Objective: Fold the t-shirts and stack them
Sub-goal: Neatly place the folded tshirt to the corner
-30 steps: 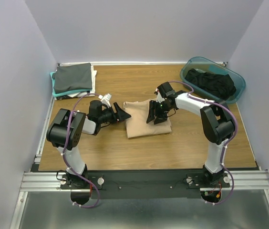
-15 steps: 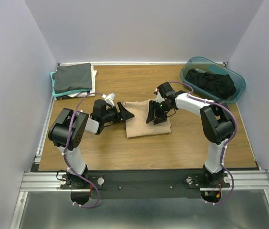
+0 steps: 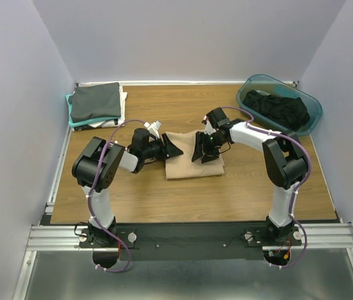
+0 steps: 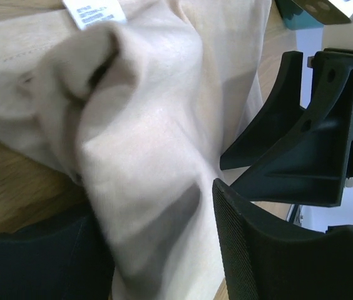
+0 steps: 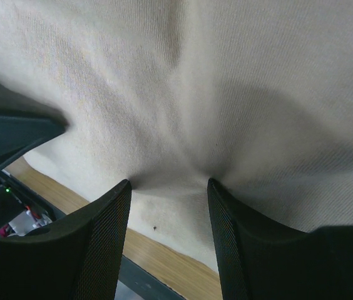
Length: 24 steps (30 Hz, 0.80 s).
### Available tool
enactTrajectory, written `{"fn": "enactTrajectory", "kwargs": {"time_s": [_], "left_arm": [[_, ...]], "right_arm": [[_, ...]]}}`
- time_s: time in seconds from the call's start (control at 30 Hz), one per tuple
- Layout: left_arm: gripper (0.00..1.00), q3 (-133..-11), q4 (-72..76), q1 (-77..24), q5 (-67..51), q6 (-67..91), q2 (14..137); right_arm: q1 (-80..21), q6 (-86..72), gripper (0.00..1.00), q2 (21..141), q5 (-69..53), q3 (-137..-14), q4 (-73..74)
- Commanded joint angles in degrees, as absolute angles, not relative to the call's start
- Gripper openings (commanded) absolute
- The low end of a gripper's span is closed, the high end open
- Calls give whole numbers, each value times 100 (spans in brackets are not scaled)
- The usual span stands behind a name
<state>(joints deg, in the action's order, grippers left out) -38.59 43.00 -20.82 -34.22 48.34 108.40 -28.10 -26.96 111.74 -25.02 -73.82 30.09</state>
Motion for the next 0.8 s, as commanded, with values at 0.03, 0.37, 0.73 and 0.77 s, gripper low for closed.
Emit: {"fn": "enactTrajectory", "kwargs": {"time_s": [0.03,0.37,0.73,0.77], "left_arm": [[46,-3875,2410,-2382,-2892,4448,11391],[0,-5298,-68,-2074,-1855,2990,11206],[0,-8163,-3163,-1828,288,1293,11654],[0,-8322,-3260,-1793,525,1214,11698]], "right_arm": [[-2848,-2593,59,11408,-2514,-7190,3041],[-2839,-2619,59,11022,-2408,-7014,3076],[-2839,-2452,63,10389,-2030,-6715,3252],[-2839,-2417,63,10389,-2039,-6706,3261]]}}
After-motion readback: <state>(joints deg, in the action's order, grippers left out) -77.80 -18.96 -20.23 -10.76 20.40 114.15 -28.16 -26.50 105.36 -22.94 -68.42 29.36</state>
